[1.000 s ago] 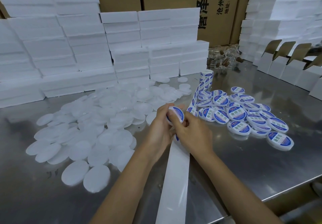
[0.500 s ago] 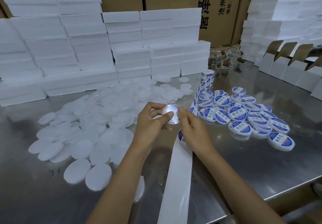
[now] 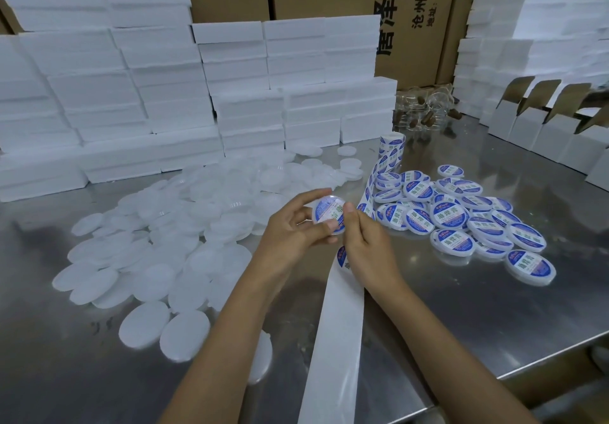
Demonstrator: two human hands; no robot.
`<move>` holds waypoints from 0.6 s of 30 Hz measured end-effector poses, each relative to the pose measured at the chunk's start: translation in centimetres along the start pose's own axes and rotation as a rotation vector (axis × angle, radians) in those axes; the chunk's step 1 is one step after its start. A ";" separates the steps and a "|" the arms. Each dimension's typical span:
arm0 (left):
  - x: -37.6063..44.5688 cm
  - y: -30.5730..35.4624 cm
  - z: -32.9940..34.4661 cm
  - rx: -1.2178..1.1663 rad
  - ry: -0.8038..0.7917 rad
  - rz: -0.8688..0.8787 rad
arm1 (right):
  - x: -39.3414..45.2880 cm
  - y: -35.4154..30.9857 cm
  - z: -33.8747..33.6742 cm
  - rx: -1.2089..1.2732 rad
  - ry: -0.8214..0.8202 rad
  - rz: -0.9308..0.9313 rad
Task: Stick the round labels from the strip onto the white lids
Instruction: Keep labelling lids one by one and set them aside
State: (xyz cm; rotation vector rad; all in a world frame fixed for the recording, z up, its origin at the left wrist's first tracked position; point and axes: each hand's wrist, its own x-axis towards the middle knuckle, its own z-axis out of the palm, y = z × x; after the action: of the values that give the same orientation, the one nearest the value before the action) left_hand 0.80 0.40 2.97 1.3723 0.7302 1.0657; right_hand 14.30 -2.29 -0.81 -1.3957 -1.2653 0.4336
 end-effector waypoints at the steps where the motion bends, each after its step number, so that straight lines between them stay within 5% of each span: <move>1: -0.1 0.0 0.1 0.015 0.022 0.009 | 0.0 -0.1 0.0 0.017 0.007 0.010; 11: 0.2 -0.2 0.0 -0.021 0.296 0.024 | -0.2 -0.8 0.1 0.043 -0.095 -0.071; 18: 0.3 -0.4 0.2 -0.023 0.180 0.015 | 0.0 -0.7 -0.2 0.117 -0.013 -0.026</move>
State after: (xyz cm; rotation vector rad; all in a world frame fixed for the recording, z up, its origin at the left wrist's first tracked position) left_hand 1.17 0.63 2.61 1.2752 0.8373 1.2163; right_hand 14.17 -2.55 -0.17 -1.2779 -1.2477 0.4921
